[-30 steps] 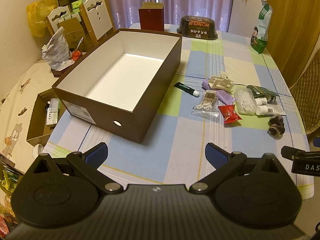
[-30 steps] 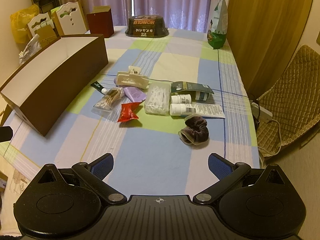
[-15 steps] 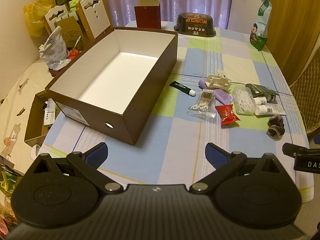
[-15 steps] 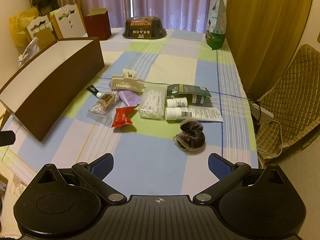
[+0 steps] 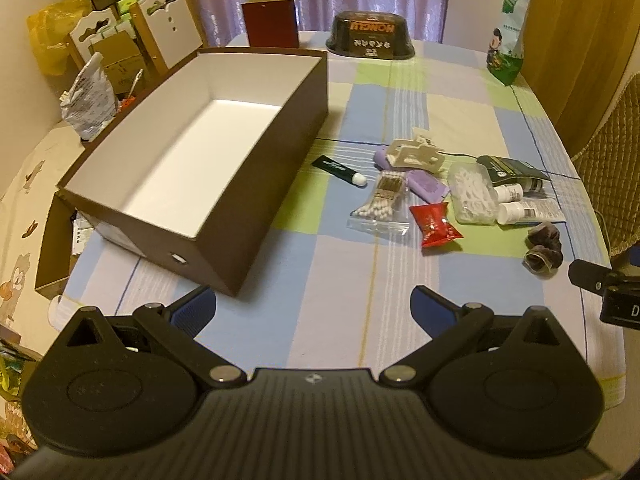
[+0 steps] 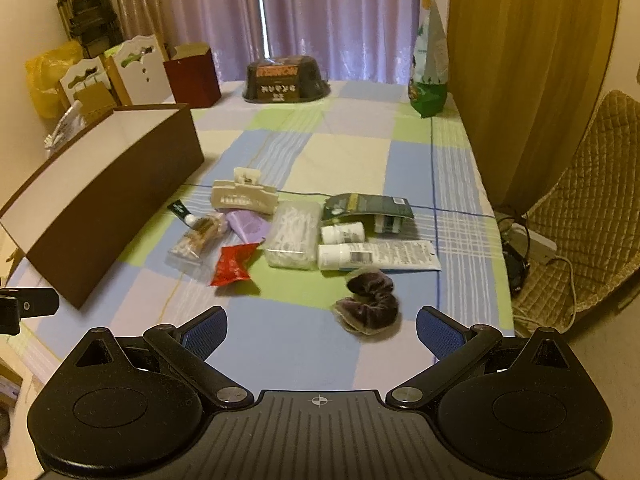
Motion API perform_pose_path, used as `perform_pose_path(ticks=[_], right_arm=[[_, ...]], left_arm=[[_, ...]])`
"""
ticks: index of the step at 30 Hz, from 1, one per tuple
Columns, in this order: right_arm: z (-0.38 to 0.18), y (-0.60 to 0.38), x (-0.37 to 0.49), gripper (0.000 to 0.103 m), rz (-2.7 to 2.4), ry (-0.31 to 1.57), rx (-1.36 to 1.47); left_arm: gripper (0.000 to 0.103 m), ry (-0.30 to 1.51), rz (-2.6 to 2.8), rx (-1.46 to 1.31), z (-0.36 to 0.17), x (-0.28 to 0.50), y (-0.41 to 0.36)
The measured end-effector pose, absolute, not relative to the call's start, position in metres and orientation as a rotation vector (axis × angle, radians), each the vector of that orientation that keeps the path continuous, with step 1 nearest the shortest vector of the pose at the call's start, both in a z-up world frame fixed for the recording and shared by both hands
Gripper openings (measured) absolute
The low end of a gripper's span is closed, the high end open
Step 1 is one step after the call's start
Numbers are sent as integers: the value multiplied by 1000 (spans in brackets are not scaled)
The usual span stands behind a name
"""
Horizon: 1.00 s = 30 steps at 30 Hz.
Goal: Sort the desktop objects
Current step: 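Reach the left tool to the red packet while the right tool reaches the scrunchie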
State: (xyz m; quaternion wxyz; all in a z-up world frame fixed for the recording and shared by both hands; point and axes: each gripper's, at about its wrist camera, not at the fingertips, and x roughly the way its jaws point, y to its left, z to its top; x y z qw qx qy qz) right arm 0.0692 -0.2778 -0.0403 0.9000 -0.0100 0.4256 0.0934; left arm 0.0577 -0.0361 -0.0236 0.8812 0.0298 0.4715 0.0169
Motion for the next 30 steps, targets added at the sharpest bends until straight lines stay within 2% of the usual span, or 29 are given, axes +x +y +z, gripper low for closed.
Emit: perform_pose_path(ticks=[21,30], right_arm=[[-77,-330,112,102,200,978,88],[-91,-336,127,102,240,980,71]], left_arm=[[101,1021,-89,71,-58,104,-78],[89,1041,-166,46,-77,127,-91]])
